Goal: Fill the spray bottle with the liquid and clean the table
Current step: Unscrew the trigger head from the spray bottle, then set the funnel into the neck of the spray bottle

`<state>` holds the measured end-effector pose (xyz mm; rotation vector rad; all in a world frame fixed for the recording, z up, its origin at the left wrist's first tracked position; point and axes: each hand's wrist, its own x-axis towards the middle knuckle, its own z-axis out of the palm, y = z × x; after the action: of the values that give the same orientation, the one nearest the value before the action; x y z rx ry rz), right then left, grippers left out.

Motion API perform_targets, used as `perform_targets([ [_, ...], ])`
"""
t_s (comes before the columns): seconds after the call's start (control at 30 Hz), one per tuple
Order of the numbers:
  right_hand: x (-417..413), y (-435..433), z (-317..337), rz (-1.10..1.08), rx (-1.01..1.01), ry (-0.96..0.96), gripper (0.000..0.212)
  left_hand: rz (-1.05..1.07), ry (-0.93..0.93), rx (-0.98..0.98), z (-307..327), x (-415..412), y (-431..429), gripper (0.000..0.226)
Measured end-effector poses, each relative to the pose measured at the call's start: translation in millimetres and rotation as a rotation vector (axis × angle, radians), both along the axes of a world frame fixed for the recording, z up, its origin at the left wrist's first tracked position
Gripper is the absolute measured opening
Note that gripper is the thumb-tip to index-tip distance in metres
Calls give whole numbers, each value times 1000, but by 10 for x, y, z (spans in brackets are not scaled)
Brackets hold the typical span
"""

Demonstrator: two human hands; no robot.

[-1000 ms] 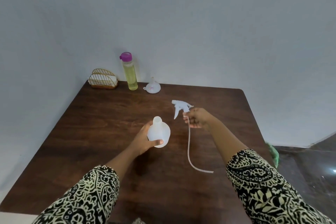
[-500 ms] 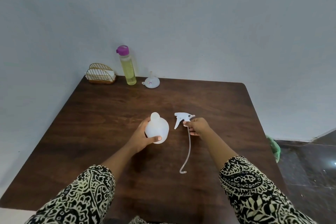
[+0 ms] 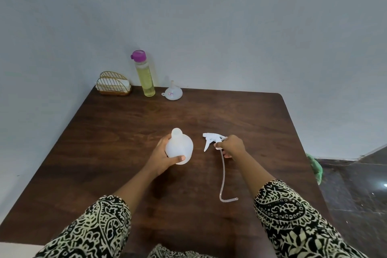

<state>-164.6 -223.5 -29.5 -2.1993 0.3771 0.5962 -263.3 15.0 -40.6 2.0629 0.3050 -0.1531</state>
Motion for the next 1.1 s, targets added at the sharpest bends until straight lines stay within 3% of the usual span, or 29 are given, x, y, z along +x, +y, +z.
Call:
perform_targets([
  [0.13, 17, 30, 64, 65, -91, 18, 56, 40, -17, 7, 14, -6, -38, 90],
  [0.23, 44, 79, 207, 103, -301, -97, 73, 41, -18, 14, 28, -2, -26, 90],
  [0.37, 193, 264, 489, 181, -319, -325, 58, 23, -16, -23, 41, -13, -10, 91],
  [0.57, 675, 823, 777, 403, -184, -438, 43, -47, 10, -118, 52, -5, 79, 113],
  [0.73, 1183, 1338, 671, 541, -180, -479, 46, -89, 52, -146, 27, 12, 206, 104],
  [0.87, 1630, 1700, 528, 538, -184, -458, 46, -65, 41, -227, -41, 30, 196, 81],
  [1.1, 2127, 2062, 292, 563, -224, -470, 51, -71, 58, -286, -79, 53, 248, 84],
])
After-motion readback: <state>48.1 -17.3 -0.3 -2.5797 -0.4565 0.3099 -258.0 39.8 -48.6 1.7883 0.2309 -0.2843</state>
